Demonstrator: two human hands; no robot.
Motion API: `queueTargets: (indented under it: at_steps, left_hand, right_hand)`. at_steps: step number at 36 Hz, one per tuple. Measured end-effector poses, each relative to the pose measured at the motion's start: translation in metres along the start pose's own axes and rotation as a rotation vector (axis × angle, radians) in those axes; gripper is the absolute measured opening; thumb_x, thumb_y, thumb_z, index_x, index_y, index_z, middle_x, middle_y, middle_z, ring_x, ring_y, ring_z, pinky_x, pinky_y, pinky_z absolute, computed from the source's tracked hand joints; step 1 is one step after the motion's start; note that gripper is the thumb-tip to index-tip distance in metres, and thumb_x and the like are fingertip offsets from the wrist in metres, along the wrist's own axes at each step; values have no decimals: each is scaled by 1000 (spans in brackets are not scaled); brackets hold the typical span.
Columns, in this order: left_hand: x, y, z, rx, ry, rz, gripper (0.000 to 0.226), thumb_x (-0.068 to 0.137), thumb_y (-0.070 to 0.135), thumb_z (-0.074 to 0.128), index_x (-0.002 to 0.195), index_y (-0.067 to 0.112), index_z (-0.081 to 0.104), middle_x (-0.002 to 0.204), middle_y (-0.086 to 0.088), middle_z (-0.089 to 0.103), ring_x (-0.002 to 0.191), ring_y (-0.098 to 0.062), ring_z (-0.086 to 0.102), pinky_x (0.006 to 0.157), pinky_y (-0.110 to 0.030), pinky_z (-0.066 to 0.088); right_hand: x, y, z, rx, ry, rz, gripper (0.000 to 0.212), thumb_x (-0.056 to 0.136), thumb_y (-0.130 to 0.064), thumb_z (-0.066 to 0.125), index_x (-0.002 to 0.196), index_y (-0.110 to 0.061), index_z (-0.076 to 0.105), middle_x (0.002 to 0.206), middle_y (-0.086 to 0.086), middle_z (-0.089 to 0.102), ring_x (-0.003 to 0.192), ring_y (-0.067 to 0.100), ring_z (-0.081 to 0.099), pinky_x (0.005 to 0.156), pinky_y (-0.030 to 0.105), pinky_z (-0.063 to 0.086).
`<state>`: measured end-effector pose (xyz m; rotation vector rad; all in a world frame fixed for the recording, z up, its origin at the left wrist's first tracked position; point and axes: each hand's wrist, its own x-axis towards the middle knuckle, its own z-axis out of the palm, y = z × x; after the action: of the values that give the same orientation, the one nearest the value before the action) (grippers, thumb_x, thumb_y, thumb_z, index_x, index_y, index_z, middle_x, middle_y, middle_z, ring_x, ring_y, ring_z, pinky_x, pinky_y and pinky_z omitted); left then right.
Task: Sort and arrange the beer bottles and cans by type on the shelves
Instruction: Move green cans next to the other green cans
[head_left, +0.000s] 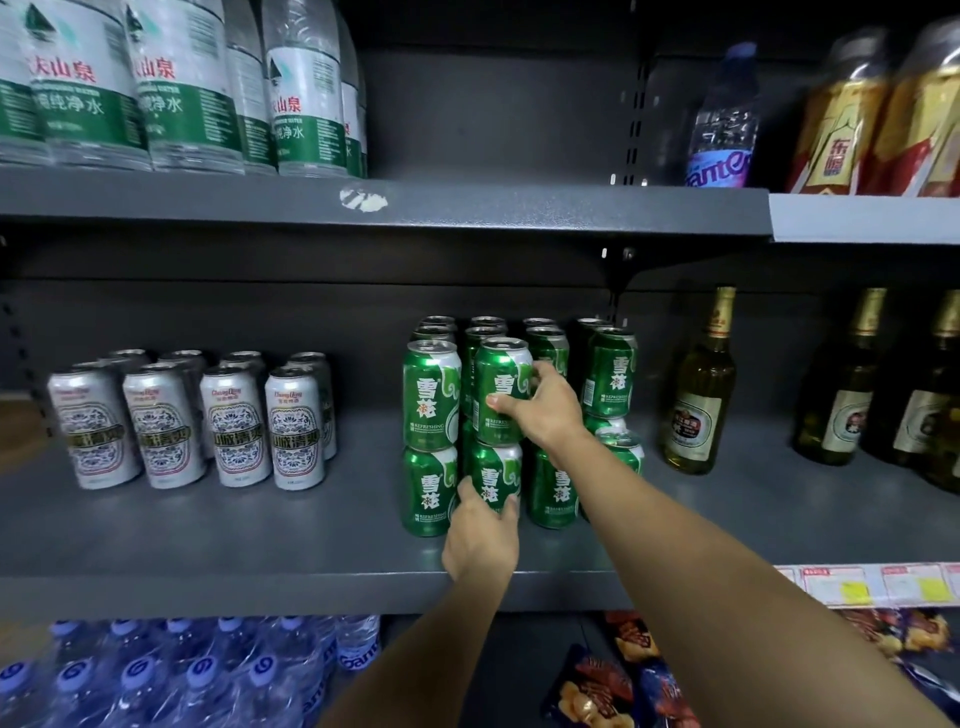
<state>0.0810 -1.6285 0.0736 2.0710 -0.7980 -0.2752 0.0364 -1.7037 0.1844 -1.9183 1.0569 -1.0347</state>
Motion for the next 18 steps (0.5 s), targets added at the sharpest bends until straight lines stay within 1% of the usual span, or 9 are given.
queueTargets:
  at_steps: [2,7,14,18]
  left_hand:
    - [1,0,2,-1,-4,-7,67,95,46,51,149,17,23,119,-2,64,112,-24,59,85,-35,44]
    - [3,1,5,-9,1,-13,68,95,44,52,149,16,22,120,-4,64,112,-25,59,84,-36,44]
    - [5,-3,7,-8,6,-5,64,96,43,51,147,19,23,116,-3,64,107,-24,60,77,-33,41]
    - [5,-6,8,-10,8,1,60,96,43,50,145,20,25,112,-3,65,103,-23,61,77,-34,44]
  right_hand:
    - [-1,-1,1,-29,7,-9,75,77,-35,79,138,-14,42,131,6,55,118,27,55,99,45,46]
    - [2,-3,1,-104,-4,-22,76,80,-38,77,141,-14,38,138,8,52,121,28,54,97,38,47]
    - [1,-5,1,-149,-24,-19,79,83,-40,74,144,-12,32,138,10,51,121,30,53,95,39,48]
    - [3,-1,-2,-154,-62,-16,85,83,-39,73,148,-11,25,144,11,46,128,31,48,99,39,44]
